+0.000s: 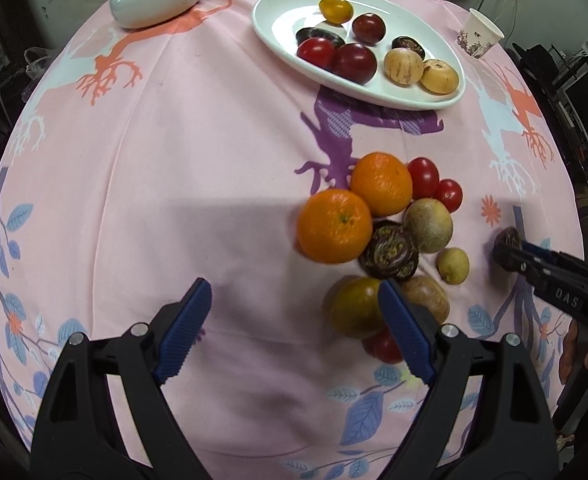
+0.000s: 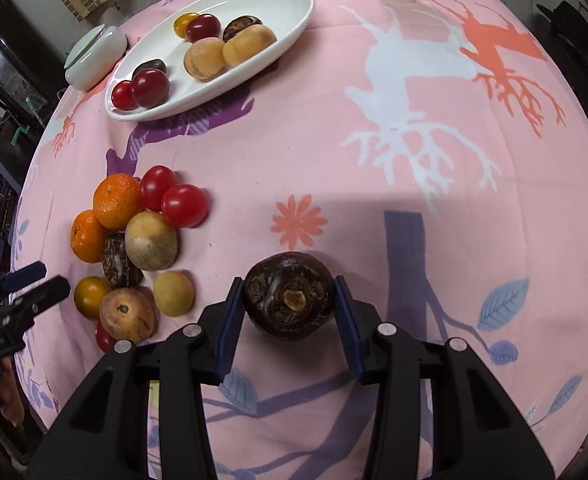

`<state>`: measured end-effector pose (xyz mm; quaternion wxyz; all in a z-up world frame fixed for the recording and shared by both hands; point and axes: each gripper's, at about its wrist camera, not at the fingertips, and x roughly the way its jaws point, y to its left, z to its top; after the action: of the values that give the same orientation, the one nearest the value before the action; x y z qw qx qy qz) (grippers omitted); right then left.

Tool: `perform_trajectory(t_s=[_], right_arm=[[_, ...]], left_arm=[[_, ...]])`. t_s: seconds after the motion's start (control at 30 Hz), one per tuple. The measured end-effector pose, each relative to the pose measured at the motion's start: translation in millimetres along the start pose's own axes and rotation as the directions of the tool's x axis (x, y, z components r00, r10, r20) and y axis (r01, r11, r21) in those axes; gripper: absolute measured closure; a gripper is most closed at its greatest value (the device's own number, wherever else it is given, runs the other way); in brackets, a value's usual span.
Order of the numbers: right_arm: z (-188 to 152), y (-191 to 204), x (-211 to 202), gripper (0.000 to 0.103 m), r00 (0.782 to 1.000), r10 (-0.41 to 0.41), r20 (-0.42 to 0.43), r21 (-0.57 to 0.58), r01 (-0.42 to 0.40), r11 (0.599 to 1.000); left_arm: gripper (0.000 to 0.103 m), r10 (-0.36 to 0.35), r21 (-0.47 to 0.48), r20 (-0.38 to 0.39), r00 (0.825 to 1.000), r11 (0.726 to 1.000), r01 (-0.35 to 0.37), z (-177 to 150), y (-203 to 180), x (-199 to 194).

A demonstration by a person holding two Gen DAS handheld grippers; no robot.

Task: Organize fruits
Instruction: 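Grasp the dark brown round fruit with right tool while left tool grasps an orange mandarin, then carry both fruits to the white plate and open both tools to release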

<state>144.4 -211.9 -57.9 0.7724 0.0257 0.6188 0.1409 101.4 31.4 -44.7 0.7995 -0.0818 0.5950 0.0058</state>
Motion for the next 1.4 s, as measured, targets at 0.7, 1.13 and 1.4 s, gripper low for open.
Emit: perform_trajectory(t_s=[0.7,1.13,1.4], right_arm=[[7,12,-7,0.059,0.998,0.069,0.005,-0.013,-0.069,0.998],[6,12,-8,0.059,0.998,0.063,0.004,-0.014,-0.063,0.998],[5,15,-19,0.059,0.997,0.068,0.025,-0.024,-0.067,0.997]], left_arm=[[0.027,-0.097,-0.070,-0.043,0.994,0.993,0.094,29,6,42],[0.057,-0.104,-0.027,0.004,0.995,0.994,0.104,18,0,33],[0.057,-0.045,-0.072,0.026,0.999,0.996,0.047,5,20,15]])
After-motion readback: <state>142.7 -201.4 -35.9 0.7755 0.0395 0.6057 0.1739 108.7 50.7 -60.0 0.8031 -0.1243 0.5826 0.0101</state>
